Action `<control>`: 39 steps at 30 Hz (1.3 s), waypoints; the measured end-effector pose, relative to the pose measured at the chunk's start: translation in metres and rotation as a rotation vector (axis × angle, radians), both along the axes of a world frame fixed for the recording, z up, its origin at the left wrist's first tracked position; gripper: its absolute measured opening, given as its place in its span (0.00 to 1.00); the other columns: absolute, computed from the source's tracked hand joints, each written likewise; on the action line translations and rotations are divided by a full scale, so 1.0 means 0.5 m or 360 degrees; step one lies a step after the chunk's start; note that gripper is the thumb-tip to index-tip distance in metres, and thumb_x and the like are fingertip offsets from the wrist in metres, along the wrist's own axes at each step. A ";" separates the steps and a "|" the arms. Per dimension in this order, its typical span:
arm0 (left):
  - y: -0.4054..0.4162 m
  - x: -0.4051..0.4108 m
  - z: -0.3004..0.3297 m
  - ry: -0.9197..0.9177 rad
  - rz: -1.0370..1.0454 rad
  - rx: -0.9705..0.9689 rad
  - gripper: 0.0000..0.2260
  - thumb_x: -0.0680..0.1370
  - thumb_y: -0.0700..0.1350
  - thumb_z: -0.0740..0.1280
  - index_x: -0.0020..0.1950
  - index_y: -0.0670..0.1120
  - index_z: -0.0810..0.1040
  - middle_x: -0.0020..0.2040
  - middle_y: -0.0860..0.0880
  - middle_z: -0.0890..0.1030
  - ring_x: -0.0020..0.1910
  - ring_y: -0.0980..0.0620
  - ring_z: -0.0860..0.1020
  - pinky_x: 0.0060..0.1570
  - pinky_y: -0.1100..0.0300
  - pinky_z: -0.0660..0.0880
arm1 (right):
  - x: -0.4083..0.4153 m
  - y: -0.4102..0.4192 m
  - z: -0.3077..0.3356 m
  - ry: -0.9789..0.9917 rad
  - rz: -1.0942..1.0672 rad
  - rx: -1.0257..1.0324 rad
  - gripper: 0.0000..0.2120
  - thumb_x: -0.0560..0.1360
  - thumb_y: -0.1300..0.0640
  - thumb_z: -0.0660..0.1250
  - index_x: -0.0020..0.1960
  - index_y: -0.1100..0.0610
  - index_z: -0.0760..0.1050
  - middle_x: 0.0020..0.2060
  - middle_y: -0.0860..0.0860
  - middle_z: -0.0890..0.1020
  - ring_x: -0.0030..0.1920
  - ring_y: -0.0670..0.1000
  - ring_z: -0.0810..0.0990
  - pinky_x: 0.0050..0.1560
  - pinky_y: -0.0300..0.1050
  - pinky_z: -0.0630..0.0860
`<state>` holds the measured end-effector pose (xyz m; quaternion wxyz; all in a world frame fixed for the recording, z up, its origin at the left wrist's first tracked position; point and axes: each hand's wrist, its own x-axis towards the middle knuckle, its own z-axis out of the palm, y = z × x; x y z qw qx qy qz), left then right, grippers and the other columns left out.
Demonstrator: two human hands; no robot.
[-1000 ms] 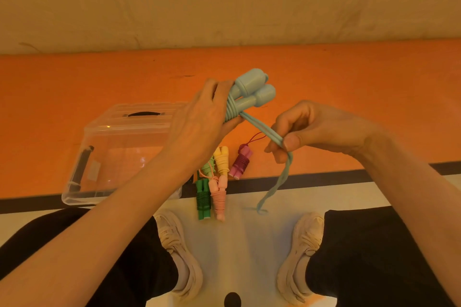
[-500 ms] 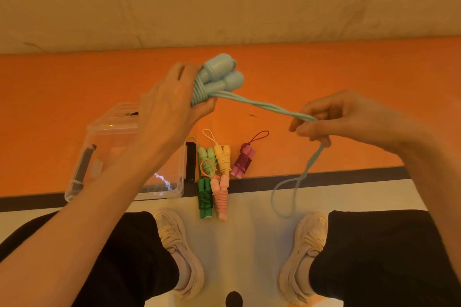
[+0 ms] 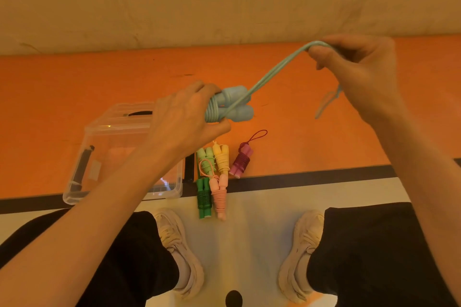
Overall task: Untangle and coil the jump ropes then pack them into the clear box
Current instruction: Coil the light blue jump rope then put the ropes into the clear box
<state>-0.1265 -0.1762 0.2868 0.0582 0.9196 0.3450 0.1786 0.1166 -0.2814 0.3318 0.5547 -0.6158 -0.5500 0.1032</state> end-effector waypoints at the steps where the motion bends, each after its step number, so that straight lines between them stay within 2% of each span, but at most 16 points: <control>1: -0.004 0.001 -0.001 0.0036 -0.0042 0.0010 0.30 0.65 0.64 0.56 0.59 0.49 0.77 0.50 0.50 0.79 0.42 0.44 0.78 0.33 0.56 0.67 | -0.005 0.009 0.000 0.0022 -0.0016 0.0010 0.05 0.75 0.57 0.69 0.44 0.46 0.79 0.28 0.35 0.79 0.34 0.36 0.76 0.39 0.35 0.71; 3: -0.012 0.004 -0.002 0.0115 -0.0150 -0.0019 0.30 0.65 0.65 0.55 0.59 0.51 0.77 0.50 0.52 0.79 0.43 0.46 0.78 0.34 0.58 0.63 | -0.013 0.025 -0.001 0.0055 -0.0053 -0.0003 0.07 0.75 0.58 0.69 0.43 0.45 0.78 0.28 0.35 0.79 0.33 0.35 0.75 0.38 0.32 0.70; 5: -0.019 0.007 -0.006 0.0181 -0.0264 -0.0087 0.29 0.66 0.65 0.54 0.60 0.53 0.76 0.51 0.54 0.78 0.44 0.48 0.78 0.37 0.56 0.66 | -0.020 0.042 -0.004 0.0030 -0.0075 -0.0035 0.09 0.75 0.58 0.69 0.40 0.45 0.78 0.26 0.35 0.78 0.32 0.35 0.75 0.37 0.31 0.68; 8: -0.023 0.009 -0.016 0.0288 -0.0409 -0.0228 0.28 0.69 0.67 0.56 0.63 0.55 0.73 0.54 0.56 0.74 0.46 0.49 0.78 0.46 0.48 0.72 | -0.029 0.063 -0.013 -0.0045 -0.0082 -0.0073 0.11 0.74 0.55 0.69 0.36 0.42 0.76 0.28 0.44 0.76 0.33 0.41 0.72 0.34 0.41 0.66; 10: -0.025 0.008 -0.020 0.0302 -0.0491 -0.0302 0.26 0.71 0.66 0.59 0.65 0.55 0.71 0.54 0.57 0.69 0.45 0.50 0.76 0.46 0.46 0.73 | -0.036 0.076 -0.020 -0.0080 -0.0069 -0.0120 0.11 0.74 0.54 0.68 0.35 0.42 0.75 0.30 0.53 0.75 0.33 0.45 0.70 0.34 0.47 0.64; 11: -0.027 0.007 -0.020 0.0298 -0.0523 -0.0315 0.26 0.72 0.66 0.60 0.65 0.55 0.72 0.53 0.57 0.68 0.44 0.51 0.74 0.44 0.46 0.74 | -0.037 0.082 -0.024 -0.0091 -0.0060 -0.0141 0.11 0.74 0.53 0.68 0.35 0.43 0.74 0.30 0.54 0.74 0.33 0.45 0.69 0.34 0.46 0.63; 15: -0.033 0.008 -0.009 0.0251 -0.0603 -0.0303 0.23 0.72 0.64 0.64 0.62 0.54 0.74 0.51 0.56 0.69 0.42 0.55 0.71 0.41 0.47 0.74 | -0.035 0.102 -0.040 -0.0125 -0.0063 -0.0192 0.11 0.73 0.51 0.68 0.33 0.42 0.74 0.25 0.43 0.72 0.32 0.42 0.68 0.33 0.40 0.62; 19: -0.040 0.008 -0.002 0.0025 -0.0597 -0.0426 0.25 0.67 0.59 0.71 0.59 0.53 0.69 0.50 0.60 0.72 0.41 0.58 0.72 0.40 0.50 0.75 | -0.030 0.113 -0.058 -0.0131 -0.0058 -0.0236 0.06 0.73 0.51 0.69 0.38 0.44 0.78 0.29 0.46 0.77 0.33 0.44 0.72 0.35 0.41 0.67; 23: -0.047 0.006 0.001 -0.0067 -0.0655 -0.0362 0.30 0.67 0.56 0.74 0.64 0.53 0.65 0.51 0.60 0.70 0.39 0.60 0.73 0.32 0.58 0.71 | -0.024 0.119 -0.068 -0.0115 -0.0042 -0.0344 0.05 0.74 0.53 0.70 0.39 0.49 0.78 0.29 0.45 0.77 0.31 0.40 0.72 0.34 0.35 0.67; 26: -0.052 0.005 0.004 -0.0115 -0.0744 -0.0280 0.26 0.68 0.56 0.72 0.64 0.53 0.71 0.53 0.59 0.70 0.43 0.60 0.72 0.35 0.52 0.74 | -0.023 0.120 -0.076 -0.0089 -0.0017 -0.0431 0.05 0.74 0.54 0.70 0.40 0.52 0.79 0.29 0.45 0.77 0.29 0.38 0.72 0.33 0.33 0.66; 30: -0.054 0.008 0.005 -0.0338 -0.0708 -0.0454 0.23 0.68 0.57 0.74 0.59 0.50 0.74 0.53 0.56 0.73 0.48 0.60 0.73 0.40 0.49 0.74 | -0.022 0.122 -0.085 -0.0097 0.0017 -0.0467 0.06 0.75 0.54 0.70 0.40 0.54 0.79 0.29 0.47 0.77 0.28 0.38 0.71 0.32 0.33 0.65; 35: -0.047 0.001 0.012 -0.0480 -0.0622 -0.0550 0.20 0.68 0.49 0.76 0.56 0.49 0.75 0.52 0.53 0.72 0.47 0.57 0.74 0.42 0.50 0.73 | -0.006 0.116 -0.091 -0.0030 0.0057 -0.0479 0.04 0.75 0.56 0.70 0.44 0.56 0.81 0.34 0.55 0.79 0.33 0.41 0.72 0.35 0.37 0.67; 37: -0.049 -0.001 0.011 -0.0488 -0.0616 -0.0573 0.20 0.68 0.49 0.76 0.57 0.48 0.75 0.53 0.52 0.70 0.46 0.57 0.73 0.42 0.50 0.74 | 0.000 0.111 -0.092 0.0041 0.0073 -0.0474 0.03 0.74 0.57 0.71 0.46 0.56 0.81 0.34 0.54 0.80 0.33 0.39 0.73 0.37 0.36 0.69; 39: -0.049 -0.002 0.010 -0.0488 -0.0619 -0.0577 0.21 0.68 0.50 0.75 0.59 0.48 0.75 0.56 0.51 0.69 0.50 0.55 0.74 0.43 0.49 0.75 | 0.010 0.107 -0.093 0.0127 0.0071 -0.0450 0.04 0.73 0.59 0.73 0.47 0.57 0.81 0.33 0.47 0.81 0.33 0.37 0.75 0.38 0.32 0.70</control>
